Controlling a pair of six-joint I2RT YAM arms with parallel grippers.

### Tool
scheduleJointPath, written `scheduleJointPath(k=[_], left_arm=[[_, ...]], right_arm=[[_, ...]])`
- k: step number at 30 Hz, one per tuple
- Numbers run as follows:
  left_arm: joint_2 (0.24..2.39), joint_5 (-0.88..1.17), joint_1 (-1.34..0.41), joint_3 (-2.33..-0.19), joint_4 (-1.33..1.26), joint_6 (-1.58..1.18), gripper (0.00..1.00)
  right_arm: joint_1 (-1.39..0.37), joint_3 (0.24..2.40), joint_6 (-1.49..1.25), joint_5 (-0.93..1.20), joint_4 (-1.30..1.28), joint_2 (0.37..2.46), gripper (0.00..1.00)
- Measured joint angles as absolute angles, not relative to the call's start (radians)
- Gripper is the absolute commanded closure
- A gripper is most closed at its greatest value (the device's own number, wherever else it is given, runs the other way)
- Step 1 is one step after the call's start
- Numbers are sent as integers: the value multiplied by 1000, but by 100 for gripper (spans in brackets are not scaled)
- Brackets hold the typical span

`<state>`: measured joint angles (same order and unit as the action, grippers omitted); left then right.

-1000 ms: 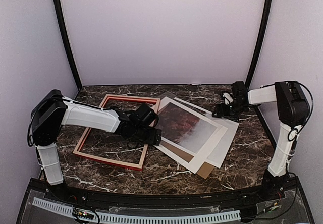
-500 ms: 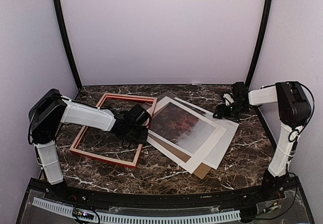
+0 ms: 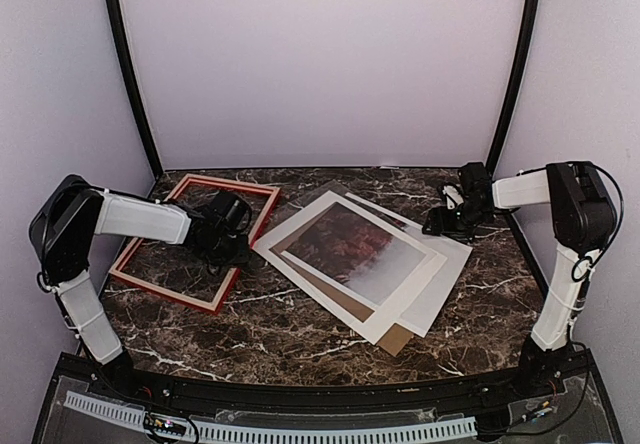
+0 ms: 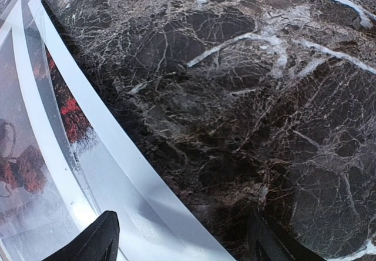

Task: Put the photo into the frame
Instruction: Move the glass panel to the center of the board.

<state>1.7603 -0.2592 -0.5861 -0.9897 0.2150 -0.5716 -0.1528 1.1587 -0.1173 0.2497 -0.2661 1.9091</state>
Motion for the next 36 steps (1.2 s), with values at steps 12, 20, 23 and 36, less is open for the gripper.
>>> scheduleJointPath(k=[12, 20, 23, 36], left_arm=[[1761, -249, -417, -968, 178, -501, 59], [1805, -228, -408, -991, 162, -462, 61], [1805, -224, -420, -989, 161, -459, 61], [1861, -252, -629, -1027, 97, -521, 61]], right_arm=[[-153, 1149, -118, 246, -263, 1903, 24], [-153, 1134, -120, 246, -260, 1892, 24], [-153, 1131, -130, 247, -269, 1884, 24], [-153, 1125, -148, 247, -332, 1860, 24]])
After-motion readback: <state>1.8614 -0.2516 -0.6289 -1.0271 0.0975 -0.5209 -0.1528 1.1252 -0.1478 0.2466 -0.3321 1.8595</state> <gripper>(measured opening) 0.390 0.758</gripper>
